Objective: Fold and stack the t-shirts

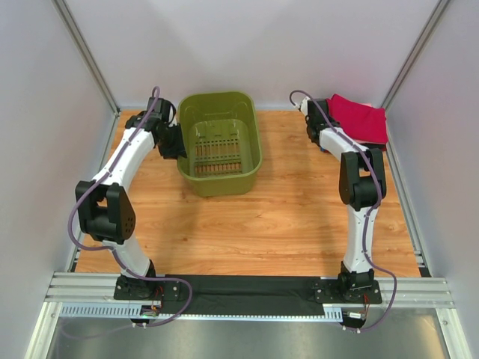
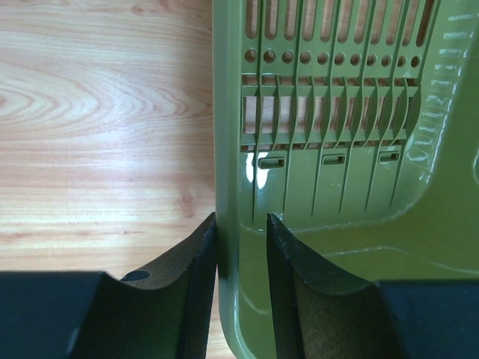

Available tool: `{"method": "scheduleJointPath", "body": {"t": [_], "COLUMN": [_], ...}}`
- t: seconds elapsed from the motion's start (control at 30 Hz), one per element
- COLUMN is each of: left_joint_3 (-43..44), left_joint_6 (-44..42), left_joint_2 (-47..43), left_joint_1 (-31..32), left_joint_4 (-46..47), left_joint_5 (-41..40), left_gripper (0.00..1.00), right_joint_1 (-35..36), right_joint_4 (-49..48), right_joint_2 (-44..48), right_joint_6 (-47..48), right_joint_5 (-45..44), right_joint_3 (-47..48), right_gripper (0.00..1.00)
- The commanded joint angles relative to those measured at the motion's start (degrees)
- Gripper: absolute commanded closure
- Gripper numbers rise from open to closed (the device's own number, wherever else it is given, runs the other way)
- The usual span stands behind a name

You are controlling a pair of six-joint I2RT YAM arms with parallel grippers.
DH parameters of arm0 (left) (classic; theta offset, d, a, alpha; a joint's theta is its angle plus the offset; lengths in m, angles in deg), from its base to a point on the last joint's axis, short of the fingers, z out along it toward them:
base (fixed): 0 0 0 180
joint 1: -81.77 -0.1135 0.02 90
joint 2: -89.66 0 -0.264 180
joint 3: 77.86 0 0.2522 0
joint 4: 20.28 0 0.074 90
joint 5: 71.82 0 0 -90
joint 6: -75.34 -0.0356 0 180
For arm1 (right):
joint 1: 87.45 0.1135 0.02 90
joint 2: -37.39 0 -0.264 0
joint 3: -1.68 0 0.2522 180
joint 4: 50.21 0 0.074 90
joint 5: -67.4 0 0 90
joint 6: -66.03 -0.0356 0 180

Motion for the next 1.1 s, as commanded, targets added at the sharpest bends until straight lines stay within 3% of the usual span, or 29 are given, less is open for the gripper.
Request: {"method": "scheduleJointPath", "body": {"t": [0.0,0.17,0.43,0.93,1.07], "left_joint_3": [0.57,0.05,-0.66,-1.44,-1.89], "left_joint_6": [0.75,0.84,1.90,2.43,2.86], "left_joint_2": [-3.55,-4.34,-4.52,-4.69,-4.69], "left_joint_1": [0.12,0.12,0.12,0.12,0.12], "left_joint_4": [0.45,0.45,1.06,1.50,1.68], "left_joint_5": [0.54,0.72,2.04,2.39,3.18], "left_gripper": [0.61,0.61,0.61,0.61,0.62], "right_joint_1": [-0.38,-2.31,-4.34,-3.64,-2.93], "right_joint_4": [-1.55,2.23,4.52,11.38,12.52], "right_joint_2": [4.48,5.54,7.38,6.33,6.24], "right_joint_6": [-2.41,-6.02,-9.19,-16.05,-15.96], "right_joint_5": [-0.63,1.30,3.15,14.48,14.22], "right_joint_3": [3.05,5.34,4.90,1.56,0.24], "right_gripper": [0.85,0.96,1.00,0.95,0.89]}}
